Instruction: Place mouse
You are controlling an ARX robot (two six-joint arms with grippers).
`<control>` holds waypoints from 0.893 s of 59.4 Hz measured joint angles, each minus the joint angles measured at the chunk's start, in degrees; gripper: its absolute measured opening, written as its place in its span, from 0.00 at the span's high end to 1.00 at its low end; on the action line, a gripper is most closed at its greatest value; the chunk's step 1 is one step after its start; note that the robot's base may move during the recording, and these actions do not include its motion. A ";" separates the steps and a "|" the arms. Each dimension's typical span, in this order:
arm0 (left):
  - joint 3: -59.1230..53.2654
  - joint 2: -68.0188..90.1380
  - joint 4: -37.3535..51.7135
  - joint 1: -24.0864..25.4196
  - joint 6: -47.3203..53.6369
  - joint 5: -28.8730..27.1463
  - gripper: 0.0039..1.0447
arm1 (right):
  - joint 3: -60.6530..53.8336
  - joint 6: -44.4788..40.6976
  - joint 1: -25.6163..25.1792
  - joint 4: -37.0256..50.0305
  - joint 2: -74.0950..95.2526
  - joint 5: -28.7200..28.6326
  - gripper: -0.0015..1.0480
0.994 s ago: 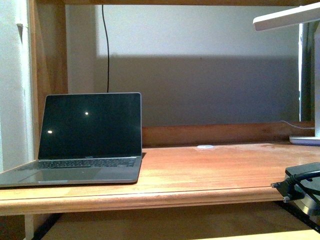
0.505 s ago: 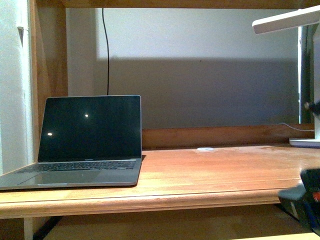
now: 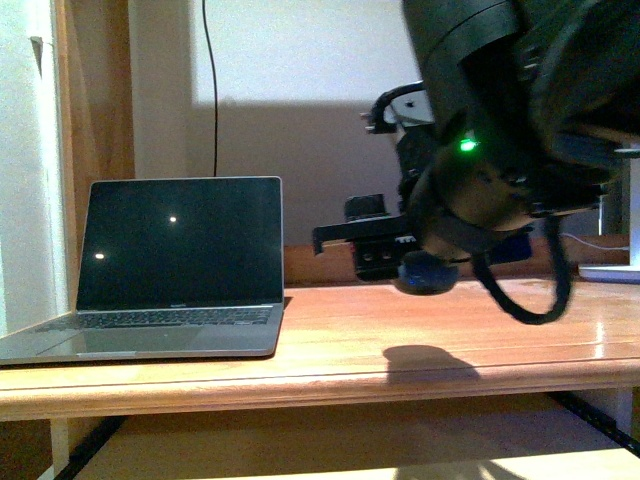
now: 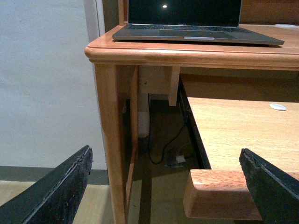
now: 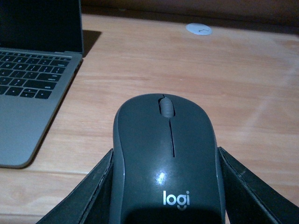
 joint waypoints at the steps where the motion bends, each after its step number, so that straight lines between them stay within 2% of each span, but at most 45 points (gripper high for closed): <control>1: 0.00 0.00 0.00 0.00 0.00 0.00 0.07 | 0.59 -0.09 0.13 -0.07 0.57 0.15 0.47; 21: 0.00 0.00 0.00 0.00 0.00 0.00 0.07 | 15.87 -2.03 4.00 -2.43 15.85 3.85 0.47; 37: 0.00 0.00 0.00 0.00 0.00 0.00 0.07 | 21.03 -2.99 3.58 -2.82 22.99 7.23 0.47; 39: 0.00 0.00 0.00 0.00 0.00 0.00 0.07 | 21.40 -2.99 3.58 -2.82 23.34 7.21 0.44; 53: 0.00 0.00 0.00 0.00 0.00 0.00 0.07 | 21.97 -2.58 3.65 0.57 23.65 6.34 0.10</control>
